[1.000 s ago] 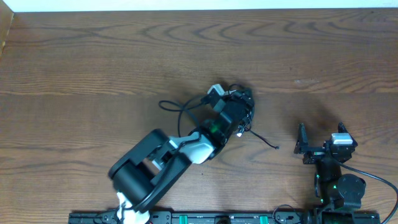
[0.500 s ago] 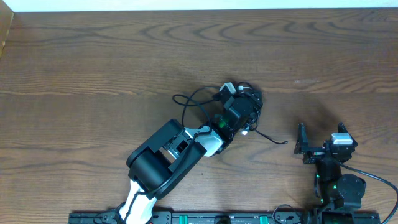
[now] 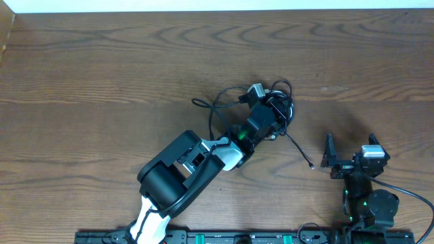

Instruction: Untangle cables

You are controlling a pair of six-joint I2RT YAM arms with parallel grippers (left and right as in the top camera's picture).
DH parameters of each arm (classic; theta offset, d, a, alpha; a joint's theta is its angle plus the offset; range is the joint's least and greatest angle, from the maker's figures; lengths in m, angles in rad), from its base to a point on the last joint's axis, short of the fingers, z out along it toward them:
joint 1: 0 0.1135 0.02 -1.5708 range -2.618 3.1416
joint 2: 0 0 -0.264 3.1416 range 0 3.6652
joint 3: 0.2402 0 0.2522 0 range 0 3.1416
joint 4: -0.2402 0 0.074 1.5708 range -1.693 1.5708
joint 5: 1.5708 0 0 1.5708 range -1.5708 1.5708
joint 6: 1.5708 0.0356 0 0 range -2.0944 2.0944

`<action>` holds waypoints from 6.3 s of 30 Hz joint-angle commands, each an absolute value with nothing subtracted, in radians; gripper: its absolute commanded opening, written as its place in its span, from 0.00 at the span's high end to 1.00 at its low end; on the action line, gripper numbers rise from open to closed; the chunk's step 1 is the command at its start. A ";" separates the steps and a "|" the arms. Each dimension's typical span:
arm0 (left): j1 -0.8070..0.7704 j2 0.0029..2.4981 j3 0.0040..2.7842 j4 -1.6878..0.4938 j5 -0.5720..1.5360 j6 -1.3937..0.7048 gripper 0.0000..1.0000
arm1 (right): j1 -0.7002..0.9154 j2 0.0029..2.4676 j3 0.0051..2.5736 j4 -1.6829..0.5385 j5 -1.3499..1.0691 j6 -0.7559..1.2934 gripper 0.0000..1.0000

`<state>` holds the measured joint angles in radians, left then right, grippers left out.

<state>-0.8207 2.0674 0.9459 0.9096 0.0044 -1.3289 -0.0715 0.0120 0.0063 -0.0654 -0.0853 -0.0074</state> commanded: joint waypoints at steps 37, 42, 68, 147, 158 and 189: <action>-0.703 1.505 0.960 -0.152 -0.009 -2.087 0.00 | -0.071 0.007 0.006 -0.070 -0.081 0.003 0.01; -0.694 1.504 0.960 -0.108 -0.044 -1.613 0.00 | -0.071 0.007 0.006 -0.070 -0.081 0.003 0.01; -0.671 1.498 0.880 -0.418 -0.035 0.068 0.02 | -0.071 0.007 0.006 -0.070 -0.081 0.003 0.01; -0.671 1.293 0.875 -0.328 0.112 -0.907 0.92 | -0.070 0.007 0.006 -0.018 -0.803 1.244 0.01; -0.680 1.321 0.875 -0.278 0.240 -1.613 0.92 | -0.062 0.007 0.006 0.127 -0.898 1.244 0.23; -0.842 1.321 0.875 -0.287 0.350 -1.629 0.91 | 0.089 0.007 0.006 0.308 -0.944 1.184 0.99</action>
<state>-0.8410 1.3212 0.8734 -0.2821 0.4610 -1.6489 0.0776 0.0132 0.0063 0.2123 -0.9119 1.1038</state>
